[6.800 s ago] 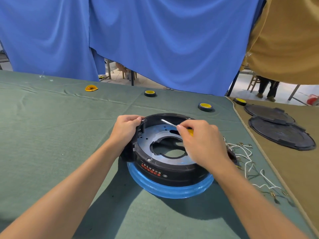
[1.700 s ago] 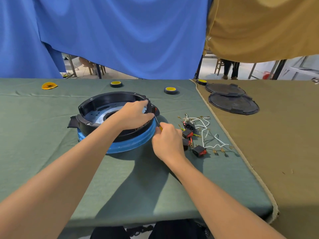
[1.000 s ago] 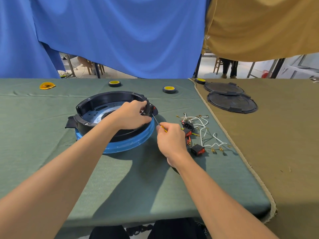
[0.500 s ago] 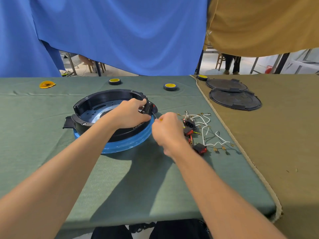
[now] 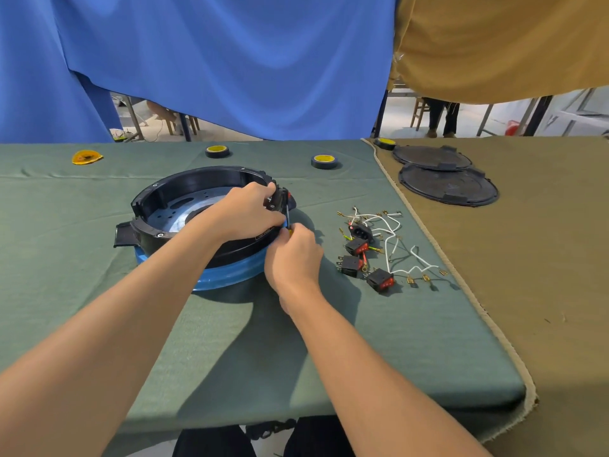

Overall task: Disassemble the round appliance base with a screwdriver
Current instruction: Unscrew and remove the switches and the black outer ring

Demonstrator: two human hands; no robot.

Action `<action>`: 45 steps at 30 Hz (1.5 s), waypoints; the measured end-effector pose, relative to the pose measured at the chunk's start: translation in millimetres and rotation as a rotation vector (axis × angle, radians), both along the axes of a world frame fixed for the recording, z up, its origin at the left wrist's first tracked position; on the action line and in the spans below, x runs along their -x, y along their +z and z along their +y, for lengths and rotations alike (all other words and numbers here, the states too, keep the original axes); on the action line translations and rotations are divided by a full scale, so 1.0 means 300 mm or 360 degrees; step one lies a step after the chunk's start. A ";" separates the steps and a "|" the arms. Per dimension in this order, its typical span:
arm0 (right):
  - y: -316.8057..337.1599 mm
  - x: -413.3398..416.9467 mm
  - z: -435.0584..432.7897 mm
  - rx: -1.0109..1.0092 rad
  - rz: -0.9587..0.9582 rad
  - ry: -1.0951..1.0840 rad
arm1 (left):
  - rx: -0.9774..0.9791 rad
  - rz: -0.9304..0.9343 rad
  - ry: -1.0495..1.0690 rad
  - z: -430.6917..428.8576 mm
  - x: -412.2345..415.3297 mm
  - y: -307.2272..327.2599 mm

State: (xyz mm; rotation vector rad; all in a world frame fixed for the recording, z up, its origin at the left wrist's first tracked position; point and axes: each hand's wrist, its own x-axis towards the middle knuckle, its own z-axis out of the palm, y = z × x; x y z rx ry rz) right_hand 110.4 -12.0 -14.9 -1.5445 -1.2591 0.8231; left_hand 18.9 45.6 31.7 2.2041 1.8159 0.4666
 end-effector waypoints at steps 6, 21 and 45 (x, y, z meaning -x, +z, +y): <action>-0.020 -0.027 0.014 0.0008 -0.0067 0.0072 | 0.0015 -0.0033 0.0013 0.006 0.004 -0.006; 0.008 0.022 -0.017 -0.0078 -0.0240 -0.0013 | 0.0004 -0.0008 0.0014 -0.007 -0.006 0.007; -0.013 0.002 0.023 -0.0157 -0.0140 -0.0105 | -0.0003 0.0014 -0.0011 0.000 -0.006 0.000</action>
